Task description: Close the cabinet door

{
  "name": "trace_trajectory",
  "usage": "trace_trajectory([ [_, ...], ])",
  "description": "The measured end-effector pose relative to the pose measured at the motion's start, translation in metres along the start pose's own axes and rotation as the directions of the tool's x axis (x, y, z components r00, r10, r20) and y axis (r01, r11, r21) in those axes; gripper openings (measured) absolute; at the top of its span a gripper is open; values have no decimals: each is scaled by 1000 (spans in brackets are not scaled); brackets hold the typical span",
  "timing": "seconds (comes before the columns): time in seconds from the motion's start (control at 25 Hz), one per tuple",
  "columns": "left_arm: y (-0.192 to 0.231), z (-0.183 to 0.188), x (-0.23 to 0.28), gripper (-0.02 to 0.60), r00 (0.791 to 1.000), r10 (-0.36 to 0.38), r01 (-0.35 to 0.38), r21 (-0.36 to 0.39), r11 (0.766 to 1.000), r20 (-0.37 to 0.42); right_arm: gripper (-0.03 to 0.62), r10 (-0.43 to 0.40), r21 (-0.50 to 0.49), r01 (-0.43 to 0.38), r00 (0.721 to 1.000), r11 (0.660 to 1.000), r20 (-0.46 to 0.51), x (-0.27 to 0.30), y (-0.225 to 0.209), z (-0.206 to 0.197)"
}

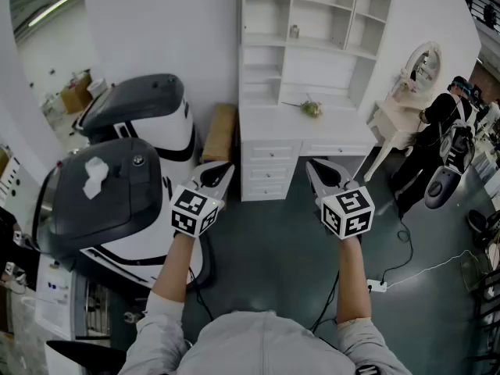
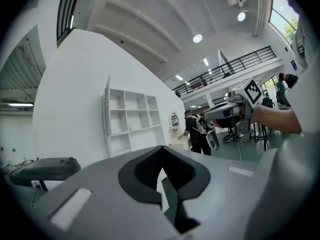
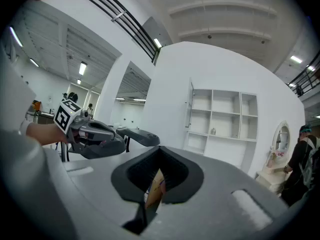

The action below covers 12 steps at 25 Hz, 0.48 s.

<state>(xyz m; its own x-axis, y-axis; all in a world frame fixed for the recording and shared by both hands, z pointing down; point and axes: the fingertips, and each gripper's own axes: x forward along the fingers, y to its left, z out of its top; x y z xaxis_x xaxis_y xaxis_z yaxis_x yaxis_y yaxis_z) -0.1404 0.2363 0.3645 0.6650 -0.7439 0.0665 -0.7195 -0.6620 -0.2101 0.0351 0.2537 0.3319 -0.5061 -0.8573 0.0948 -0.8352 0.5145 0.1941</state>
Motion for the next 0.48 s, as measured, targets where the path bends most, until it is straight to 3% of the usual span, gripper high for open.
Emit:
trace_trajectory([
  [0.48, -5, 7, 47, 18, 1000, 0, -1, 17, 1000, 14, 2, -3, -20, 4, 999, 1000, 36, 13, -47, -6],
])
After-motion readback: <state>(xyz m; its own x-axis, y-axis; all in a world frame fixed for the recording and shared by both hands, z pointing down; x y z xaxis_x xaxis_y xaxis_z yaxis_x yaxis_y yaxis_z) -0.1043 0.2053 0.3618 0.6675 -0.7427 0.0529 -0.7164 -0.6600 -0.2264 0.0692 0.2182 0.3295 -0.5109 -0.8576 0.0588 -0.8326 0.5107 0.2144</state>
